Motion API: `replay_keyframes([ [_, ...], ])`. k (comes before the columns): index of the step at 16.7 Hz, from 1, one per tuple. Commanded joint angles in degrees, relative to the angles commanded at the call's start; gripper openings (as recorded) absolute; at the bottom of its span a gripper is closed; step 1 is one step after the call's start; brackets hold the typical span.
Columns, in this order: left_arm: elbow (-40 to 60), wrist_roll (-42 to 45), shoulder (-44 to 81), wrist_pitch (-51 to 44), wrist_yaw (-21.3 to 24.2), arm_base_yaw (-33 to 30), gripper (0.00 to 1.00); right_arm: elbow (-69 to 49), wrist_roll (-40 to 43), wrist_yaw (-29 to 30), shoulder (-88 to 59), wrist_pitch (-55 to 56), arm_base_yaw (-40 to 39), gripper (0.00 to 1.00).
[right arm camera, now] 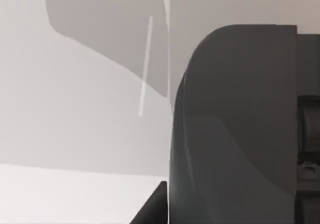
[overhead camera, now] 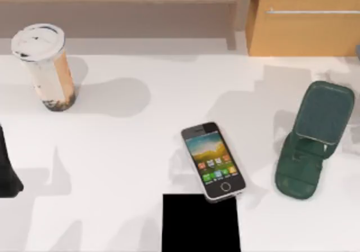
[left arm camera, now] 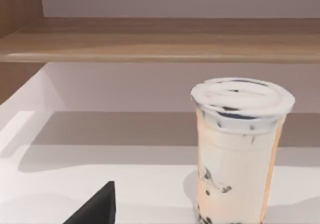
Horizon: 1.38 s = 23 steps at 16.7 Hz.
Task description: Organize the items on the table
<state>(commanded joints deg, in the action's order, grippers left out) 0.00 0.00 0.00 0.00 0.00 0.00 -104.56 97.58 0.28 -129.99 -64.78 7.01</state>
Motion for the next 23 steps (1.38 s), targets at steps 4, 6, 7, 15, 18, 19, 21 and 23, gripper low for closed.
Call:
replay_keyframes([
  [4, 0.0, 0.0, 0.0, 0.0, 0.0, 0.0, 1.0, -4.17, 0.09, -0.01, 1.04, -5.23, 0.01, 0.0],
  [6, 0.0, 0.0, 0.0, 0.0, 0.0, 0.0, 1.0, -6.97, 0.07, -0.02, 1.75, -8.87, 0.03, 0.0],
  [7, 0.0, 0.0, 0.0, 0.0, 0.0, 0.0, 1.0, -8.27, 0.04, -0.02, 2.15, -10.48, 0.04, 0.0],
  [15, 0.0, 0.0, 0.0, 0.0, 0.0, 0.0, 1.0, -9.5, -0.73, -0.11, 2.56, -11.82, -0.26, 0.0],
  [18, 0.0, 0.0, 0.0, 0.0, 0.0, 0.0, 1.0, -9.71, -5.74, -0.96, 2.69, -9.77, -2.39, 0.0],
  [19, 0.0, 0.0, 0.0, 0.0, 0.0, 0.0, 1.0, -9.72, -8.5, -1.37, 2.8, -8.71, -3.57, 0.0],
  [21, 0.0, 0.0, 0.0, 0.0, 0.0, 0.0, 1.0, -9.51, -15.61, -2.29, 3.11, -6.22, -6.61, 0.0],
  [23, 0.0, 0.0, 0.0, 0.0, 0.0, 0.0, 1.0, -8.91, -24.66, -3.23, 3.58, -3.43, -10.4, 0.0],
])
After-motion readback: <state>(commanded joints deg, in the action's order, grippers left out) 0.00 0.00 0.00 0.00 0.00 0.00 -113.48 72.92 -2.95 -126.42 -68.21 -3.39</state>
